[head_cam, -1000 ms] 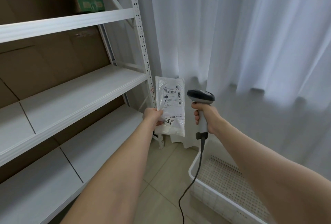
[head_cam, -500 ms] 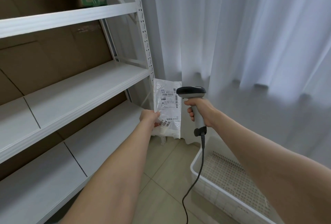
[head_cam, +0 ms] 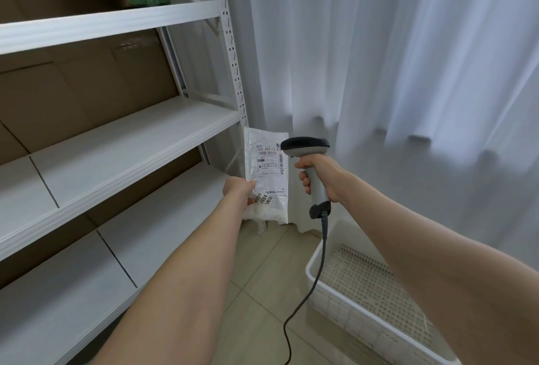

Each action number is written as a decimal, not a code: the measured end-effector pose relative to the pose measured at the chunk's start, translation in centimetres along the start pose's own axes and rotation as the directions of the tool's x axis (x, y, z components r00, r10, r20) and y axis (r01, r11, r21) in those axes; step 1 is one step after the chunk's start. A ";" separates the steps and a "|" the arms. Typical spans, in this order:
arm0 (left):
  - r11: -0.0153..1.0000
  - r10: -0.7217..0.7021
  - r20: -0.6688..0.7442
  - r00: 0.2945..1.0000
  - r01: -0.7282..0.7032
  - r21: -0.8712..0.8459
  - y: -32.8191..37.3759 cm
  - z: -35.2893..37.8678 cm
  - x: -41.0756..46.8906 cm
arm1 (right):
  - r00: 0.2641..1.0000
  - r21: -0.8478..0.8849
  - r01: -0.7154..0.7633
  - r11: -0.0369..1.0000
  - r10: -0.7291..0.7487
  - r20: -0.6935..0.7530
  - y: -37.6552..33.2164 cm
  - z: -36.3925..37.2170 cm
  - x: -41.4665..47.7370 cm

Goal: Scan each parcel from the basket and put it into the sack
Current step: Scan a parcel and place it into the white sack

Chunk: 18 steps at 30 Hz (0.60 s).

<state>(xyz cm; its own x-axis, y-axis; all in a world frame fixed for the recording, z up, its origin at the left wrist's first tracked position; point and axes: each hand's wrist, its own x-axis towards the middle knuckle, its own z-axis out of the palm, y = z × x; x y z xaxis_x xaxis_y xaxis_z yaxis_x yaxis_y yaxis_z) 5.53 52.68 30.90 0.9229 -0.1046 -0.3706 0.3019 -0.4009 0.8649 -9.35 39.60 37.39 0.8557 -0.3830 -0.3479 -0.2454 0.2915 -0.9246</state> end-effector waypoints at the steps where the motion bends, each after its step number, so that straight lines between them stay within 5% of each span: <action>1: 1.000 -0.003 -0.001 1.000 0.003 0.001 0.0 0.0 0.0 | 1.000 0.003 -0.001 1.000 0.001 0.004 -0.1 0.0 0.0; 18: 1.000 -0.002 0.005 1.000 0.002 0.009 -0.2 -1.5 0.4 | 0.998 0.122 -0.026 0.992 0.033 -0.060 0.5 1.9 1.1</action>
<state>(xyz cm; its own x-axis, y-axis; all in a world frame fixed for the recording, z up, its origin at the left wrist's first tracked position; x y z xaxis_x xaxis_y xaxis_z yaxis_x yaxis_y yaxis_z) 6.25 54.11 31.12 0.9210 -0.1084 -0.3741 0.3016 -0.4091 0.8612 -7.69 40.97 36.87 0.8184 -0.4247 -0.3870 -0.2099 0.4059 -0.8895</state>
